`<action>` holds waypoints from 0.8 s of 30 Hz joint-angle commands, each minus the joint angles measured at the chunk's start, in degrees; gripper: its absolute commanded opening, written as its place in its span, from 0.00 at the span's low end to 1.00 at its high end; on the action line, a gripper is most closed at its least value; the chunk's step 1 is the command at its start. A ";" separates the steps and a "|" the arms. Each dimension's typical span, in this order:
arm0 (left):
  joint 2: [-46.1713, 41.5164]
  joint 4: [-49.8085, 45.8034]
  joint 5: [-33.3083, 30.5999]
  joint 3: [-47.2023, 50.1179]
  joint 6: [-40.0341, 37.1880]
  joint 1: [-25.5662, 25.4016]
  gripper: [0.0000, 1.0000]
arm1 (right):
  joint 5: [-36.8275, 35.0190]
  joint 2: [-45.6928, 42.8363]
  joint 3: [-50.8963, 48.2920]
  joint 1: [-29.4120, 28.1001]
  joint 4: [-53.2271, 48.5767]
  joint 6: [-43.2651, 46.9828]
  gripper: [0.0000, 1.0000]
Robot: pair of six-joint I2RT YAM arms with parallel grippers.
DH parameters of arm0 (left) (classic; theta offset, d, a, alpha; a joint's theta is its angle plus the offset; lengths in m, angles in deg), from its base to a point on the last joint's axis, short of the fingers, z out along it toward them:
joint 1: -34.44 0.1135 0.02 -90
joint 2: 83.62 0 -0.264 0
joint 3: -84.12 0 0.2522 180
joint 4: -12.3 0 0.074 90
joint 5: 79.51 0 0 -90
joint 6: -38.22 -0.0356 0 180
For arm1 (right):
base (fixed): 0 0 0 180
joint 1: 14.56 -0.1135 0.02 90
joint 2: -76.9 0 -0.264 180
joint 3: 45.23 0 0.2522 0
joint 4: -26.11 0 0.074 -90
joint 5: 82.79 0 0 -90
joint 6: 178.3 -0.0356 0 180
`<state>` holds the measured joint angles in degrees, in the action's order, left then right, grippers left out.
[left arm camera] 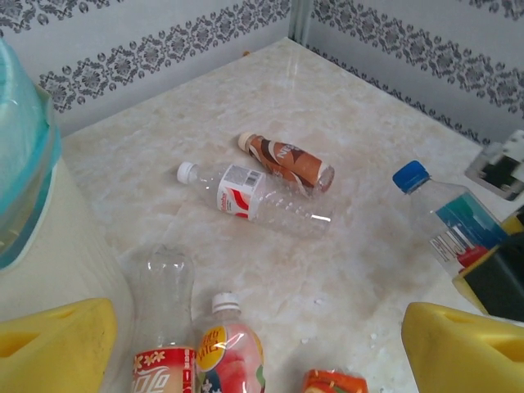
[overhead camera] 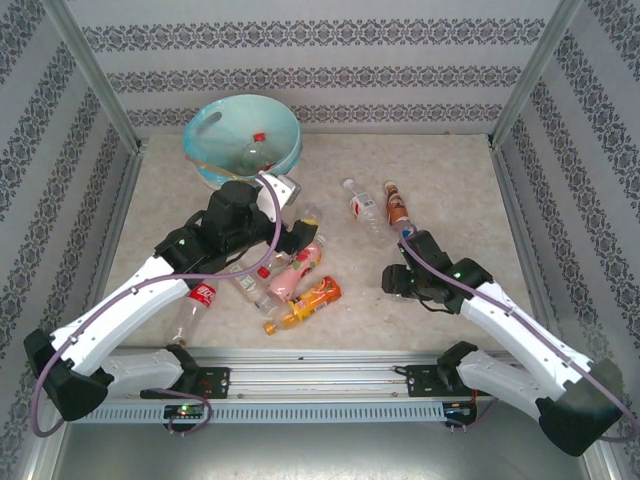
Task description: Put the plastic bottles in the bin
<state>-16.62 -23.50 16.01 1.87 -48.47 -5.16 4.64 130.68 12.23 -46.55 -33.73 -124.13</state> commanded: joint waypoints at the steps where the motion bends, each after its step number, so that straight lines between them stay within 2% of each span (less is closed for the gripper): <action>1: 2.11 1.73 0.05 -3.66 5.31 1.34 0.91 | 0.10 -1.89 3.32 0.35 -0.66 5.29 0.55; 8: 4.63 3.96 2.32 -6.82 10.87 3.32 0.90 | 2.91 -2.54 5.70 0.35 2.48 7.10 0.54; 14: 5.55 7.18 15.41 -7.84 14.92 6.07 0.90 | 10.21 -3.83 7.45 0.26 8.26 10.35 0.53; 21: 7.17 8.49 24.32 -9.64 21.50 9.69 0.89 | 17.70 -3.42 11.09 -0.39 14.69 14.34 0.53; 24: 6.50 9.09 25.51 -9.23 22.91 10.15 0.89 | 20.29 -3.24 12.87 -0.64 16.16 15.62 0.53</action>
<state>-9.56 -17.58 36.86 -6.04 -29.23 4.26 20.42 127.48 22.48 -46.61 -21.65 -111.43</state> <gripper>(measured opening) 0.892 0.533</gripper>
